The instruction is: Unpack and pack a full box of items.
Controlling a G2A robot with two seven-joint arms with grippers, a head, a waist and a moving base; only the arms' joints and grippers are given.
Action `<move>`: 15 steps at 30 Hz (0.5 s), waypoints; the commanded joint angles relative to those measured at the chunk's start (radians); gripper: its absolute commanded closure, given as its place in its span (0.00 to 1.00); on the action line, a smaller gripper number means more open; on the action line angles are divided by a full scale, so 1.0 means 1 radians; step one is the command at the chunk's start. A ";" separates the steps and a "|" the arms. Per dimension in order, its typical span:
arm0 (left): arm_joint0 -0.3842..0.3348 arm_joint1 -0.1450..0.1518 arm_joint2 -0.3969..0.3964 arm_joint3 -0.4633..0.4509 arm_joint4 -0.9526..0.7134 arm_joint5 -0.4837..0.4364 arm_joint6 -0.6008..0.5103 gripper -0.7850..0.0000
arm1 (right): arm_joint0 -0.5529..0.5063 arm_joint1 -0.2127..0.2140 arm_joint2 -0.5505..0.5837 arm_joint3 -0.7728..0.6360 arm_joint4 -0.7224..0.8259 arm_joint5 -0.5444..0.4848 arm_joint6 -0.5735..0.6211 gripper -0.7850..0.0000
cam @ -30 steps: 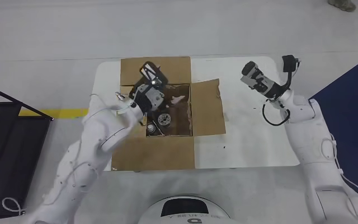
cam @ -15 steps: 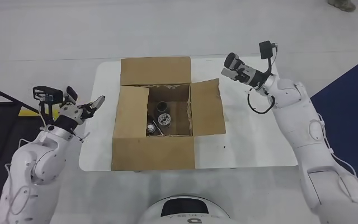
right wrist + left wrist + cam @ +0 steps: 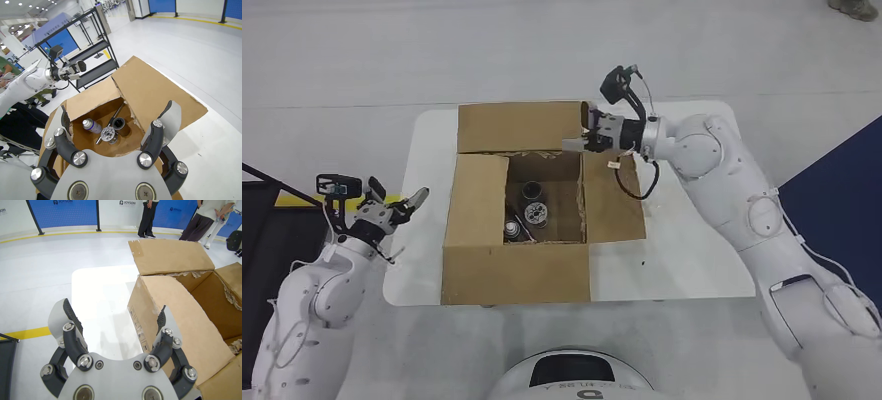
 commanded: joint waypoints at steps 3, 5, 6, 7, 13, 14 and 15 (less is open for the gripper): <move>-0.007 0.000 0.002 0.013 -0.001 0.006 -0.003 0.00 | -0.003 0.001 0.003 -0.002 0.004 -0.018 0.002 0.00; -0.007 0.000 0.002 0.013 -0.001 0.006 -0.003 0.00 | -0.008 0.000 -0.003 -0.012 -0.019 0.015 0.001 0.00; -0.007 0.000 0.002 0.013 -0.001 0.006 -0.003 0.00 | -0.007 -0.007 -0.034 -0.039 -0.064 0.065 0.028 0.00; -0.007 0.000 0.002 0.013 -0.001 0.006 -0.003 0.00 | 0.000 -0.016 -0.072 -0.069 -0.086 0.095 0.061 0.00; -0.007 0.000 0.002 0.013 -0.001 0.006 -0.003 0.00 | 0.087 -0.084 -0.242 -0.055 -0.150 0.159 0.129 0.00; -0.007 -0.001 0.004 0.015 0.001 0.008 -0.002 0.00 | 0.098 -0.095 -0.265 -0.046 -0.158 0.153 0.132 0.00; -0.006 -0.001 0.008 0.018 0.007 0.010 -0.001 0.00 | 0.111 -0.106 -0.284 -0.032 -0.167 0.149 0.136 0.00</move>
